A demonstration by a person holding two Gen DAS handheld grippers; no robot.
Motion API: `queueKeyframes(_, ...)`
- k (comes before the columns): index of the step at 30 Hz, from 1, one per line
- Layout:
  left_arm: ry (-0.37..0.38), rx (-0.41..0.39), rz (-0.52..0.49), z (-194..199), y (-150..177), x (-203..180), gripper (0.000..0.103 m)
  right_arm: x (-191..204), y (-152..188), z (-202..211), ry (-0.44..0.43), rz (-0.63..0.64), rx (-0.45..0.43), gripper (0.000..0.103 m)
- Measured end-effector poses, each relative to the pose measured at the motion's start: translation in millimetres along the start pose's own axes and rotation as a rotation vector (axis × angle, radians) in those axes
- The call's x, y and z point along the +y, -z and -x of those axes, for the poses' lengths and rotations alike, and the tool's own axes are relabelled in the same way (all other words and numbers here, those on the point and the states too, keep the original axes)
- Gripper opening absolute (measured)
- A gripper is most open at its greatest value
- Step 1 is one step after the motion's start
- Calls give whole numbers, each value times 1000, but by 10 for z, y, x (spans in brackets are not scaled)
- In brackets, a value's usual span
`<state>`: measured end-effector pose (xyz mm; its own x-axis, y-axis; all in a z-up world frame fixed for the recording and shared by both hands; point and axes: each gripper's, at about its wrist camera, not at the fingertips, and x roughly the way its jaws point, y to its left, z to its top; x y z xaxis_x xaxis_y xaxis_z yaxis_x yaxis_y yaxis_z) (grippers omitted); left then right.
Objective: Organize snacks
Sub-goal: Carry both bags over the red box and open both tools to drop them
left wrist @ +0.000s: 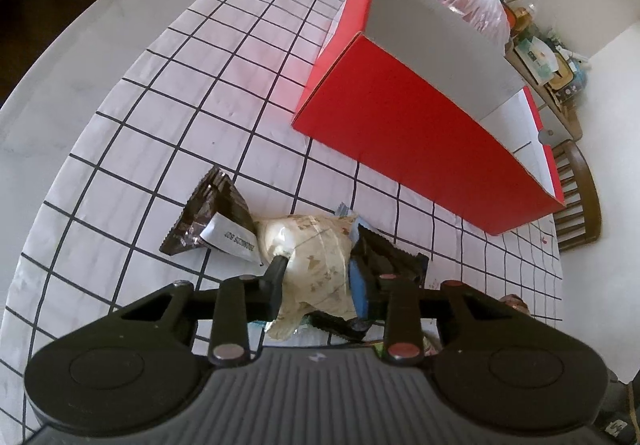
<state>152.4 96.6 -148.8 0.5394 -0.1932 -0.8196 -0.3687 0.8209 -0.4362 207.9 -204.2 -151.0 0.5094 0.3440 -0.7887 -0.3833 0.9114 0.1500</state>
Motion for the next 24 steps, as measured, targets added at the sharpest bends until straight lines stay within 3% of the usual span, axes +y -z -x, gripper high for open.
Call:
queueKeyframes(15,39,-85,-60,452,89,-169,31,35,-13,415,0,-16,-90,55)
queueKeyframes(24,77,-157,-157,744,-57,-547,31,144,-284,699,-6,38,-182,54)
